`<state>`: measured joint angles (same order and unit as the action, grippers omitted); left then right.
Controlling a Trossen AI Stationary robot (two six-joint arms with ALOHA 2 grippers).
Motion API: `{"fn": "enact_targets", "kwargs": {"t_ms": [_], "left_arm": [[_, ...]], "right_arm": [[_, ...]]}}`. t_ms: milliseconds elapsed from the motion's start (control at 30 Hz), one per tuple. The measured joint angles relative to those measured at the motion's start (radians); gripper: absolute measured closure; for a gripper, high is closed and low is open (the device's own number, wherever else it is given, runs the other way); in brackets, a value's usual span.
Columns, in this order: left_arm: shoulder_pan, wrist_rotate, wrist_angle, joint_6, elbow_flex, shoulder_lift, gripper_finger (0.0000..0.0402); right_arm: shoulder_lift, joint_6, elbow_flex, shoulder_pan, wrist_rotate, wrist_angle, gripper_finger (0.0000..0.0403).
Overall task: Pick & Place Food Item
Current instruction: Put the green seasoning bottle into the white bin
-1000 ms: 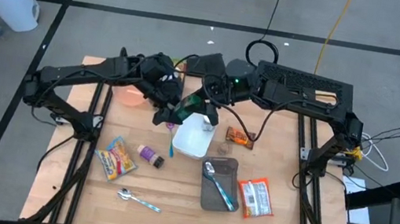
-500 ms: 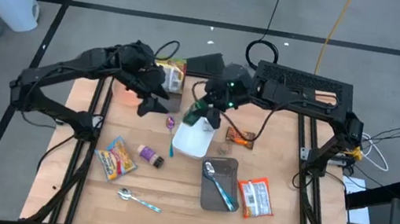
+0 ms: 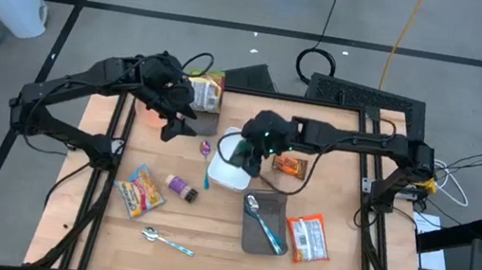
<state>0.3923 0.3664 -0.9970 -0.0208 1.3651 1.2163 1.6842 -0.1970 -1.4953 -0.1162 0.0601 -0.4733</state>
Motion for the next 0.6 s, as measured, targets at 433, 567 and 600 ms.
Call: {"fn": "enact_targets", "kwargs": {"t_ms": [433, 567, 600], "left_arm": [[-0.002, 0.001, 0.002, -0.008, 0.0, 0.001, 0.0106], [-0.004, 0.004, 0.0, -0.01, 0.0, 0.001, 0.0113], [-0.004, 0.007, 0.0, -0.01, 0.0, 0.001, 0.0115]], "right_arm": [[0.084, 0.037, 0.024, 0.012, -0.086, -0.011, 0.0212], [0.101, 0.061, 0.024, 0.012, -0.092, -0.015, 0.0212], [0.101, 0.068, 0.024, 0.01, -0.096, -0.036, 0.0212]]}}
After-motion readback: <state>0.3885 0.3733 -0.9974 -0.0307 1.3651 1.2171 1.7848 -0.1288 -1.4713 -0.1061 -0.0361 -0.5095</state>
